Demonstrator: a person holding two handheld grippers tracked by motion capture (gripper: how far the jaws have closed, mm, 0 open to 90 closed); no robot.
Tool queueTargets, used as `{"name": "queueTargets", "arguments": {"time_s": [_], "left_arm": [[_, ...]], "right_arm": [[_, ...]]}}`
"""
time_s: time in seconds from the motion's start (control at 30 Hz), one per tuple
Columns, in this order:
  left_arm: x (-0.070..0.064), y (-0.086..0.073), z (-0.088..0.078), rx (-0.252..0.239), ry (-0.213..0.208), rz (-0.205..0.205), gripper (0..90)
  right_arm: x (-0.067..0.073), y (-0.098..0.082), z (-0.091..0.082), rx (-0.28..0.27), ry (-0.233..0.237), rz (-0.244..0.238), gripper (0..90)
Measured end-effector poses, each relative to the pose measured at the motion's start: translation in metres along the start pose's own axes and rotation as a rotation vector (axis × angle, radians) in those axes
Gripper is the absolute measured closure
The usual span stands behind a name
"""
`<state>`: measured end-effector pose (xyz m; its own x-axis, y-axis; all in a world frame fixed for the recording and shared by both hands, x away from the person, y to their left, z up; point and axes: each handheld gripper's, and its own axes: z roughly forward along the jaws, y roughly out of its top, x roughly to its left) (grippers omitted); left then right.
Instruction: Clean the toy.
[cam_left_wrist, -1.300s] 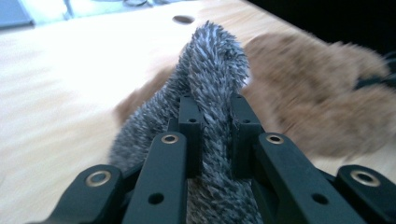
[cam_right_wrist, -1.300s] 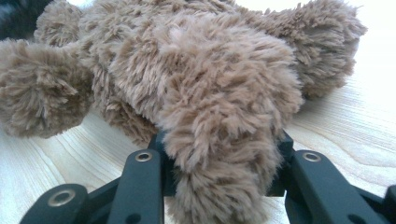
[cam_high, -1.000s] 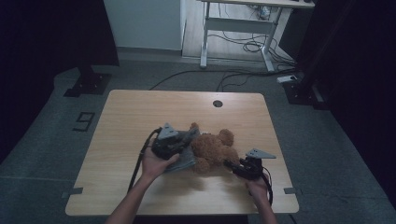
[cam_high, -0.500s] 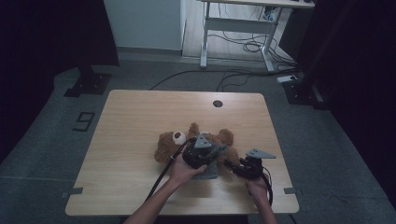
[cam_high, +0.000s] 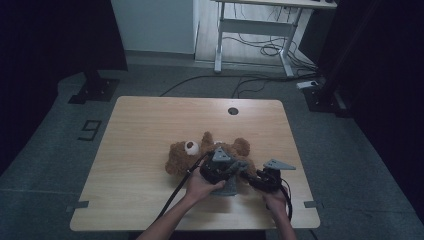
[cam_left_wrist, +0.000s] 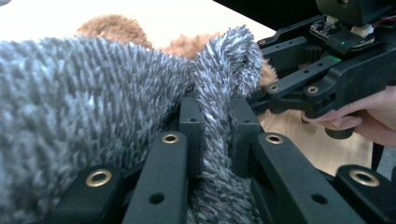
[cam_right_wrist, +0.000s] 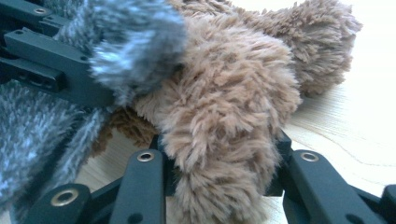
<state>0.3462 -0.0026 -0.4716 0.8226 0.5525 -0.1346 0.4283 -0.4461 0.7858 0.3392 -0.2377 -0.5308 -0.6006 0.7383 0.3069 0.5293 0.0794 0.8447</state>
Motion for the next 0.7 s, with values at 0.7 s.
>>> {"name": "queueTargets", "arguments": {"time_s": [0.7], "left_arm": [[0.037, -0.038, -0.081, -0.051, 0.173, -0.03, 78.3]], "right_arm": [[-0.001, -0.001, -0.002, -0.001, 0.017, 0.003, 61.9]]}}
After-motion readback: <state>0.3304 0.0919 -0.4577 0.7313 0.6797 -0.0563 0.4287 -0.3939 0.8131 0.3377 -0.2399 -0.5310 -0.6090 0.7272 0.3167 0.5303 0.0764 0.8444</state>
